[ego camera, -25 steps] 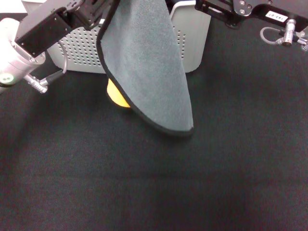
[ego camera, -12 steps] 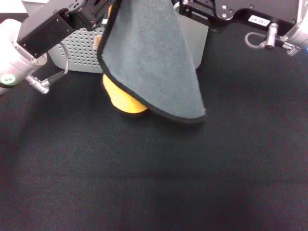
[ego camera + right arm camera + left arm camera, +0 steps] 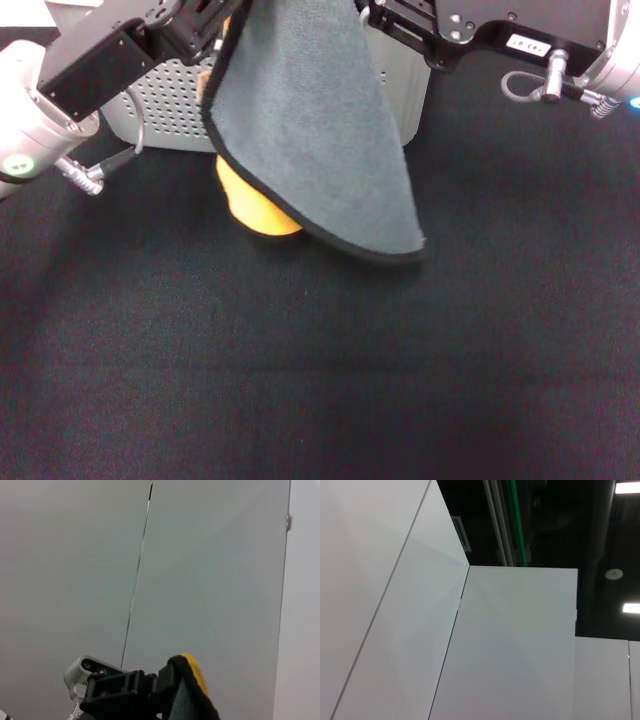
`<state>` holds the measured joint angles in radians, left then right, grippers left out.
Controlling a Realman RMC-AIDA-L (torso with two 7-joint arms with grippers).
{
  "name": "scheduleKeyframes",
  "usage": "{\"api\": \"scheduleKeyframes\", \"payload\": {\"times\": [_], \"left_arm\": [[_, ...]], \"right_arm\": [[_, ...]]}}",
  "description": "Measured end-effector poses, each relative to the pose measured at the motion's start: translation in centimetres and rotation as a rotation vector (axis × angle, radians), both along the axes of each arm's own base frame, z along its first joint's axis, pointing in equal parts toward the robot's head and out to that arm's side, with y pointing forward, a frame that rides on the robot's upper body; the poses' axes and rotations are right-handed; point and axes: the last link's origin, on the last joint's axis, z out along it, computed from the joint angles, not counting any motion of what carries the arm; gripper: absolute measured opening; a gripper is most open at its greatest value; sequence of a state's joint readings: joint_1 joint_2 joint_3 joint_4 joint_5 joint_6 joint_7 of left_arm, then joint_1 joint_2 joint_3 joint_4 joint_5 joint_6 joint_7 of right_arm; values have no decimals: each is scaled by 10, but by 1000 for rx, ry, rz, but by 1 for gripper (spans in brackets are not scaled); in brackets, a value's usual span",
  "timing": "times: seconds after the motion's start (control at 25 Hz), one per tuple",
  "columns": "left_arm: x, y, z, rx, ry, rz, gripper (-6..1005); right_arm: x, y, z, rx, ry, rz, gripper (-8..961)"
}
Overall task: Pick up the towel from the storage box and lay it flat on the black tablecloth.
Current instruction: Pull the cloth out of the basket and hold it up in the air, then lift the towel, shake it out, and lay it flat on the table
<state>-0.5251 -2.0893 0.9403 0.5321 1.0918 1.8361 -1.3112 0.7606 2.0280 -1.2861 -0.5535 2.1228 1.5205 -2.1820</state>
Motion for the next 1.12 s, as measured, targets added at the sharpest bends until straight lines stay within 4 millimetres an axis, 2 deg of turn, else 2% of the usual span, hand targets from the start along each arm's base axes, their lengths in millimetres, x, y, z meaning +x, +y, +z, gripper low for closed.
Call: {"api": "scheduleKeyframes", "payload": {"times": [0.32,0.56,0.72,1.12], "left_arm": [[0,0,-1,-4,-1,2,16],[-2,-1,-3,1,-1,7,28],[-9,-2,-9,16,-8,40,41],[-53,-21,-30,55,4,245,99]], "right_arm": [[-3,0,-2,0,-10,11,239],[-5,0,-2,8,-8,22,27],[-10,-1,3,23,8,45,19],[-44,1,54,108,45,123,16]]}}
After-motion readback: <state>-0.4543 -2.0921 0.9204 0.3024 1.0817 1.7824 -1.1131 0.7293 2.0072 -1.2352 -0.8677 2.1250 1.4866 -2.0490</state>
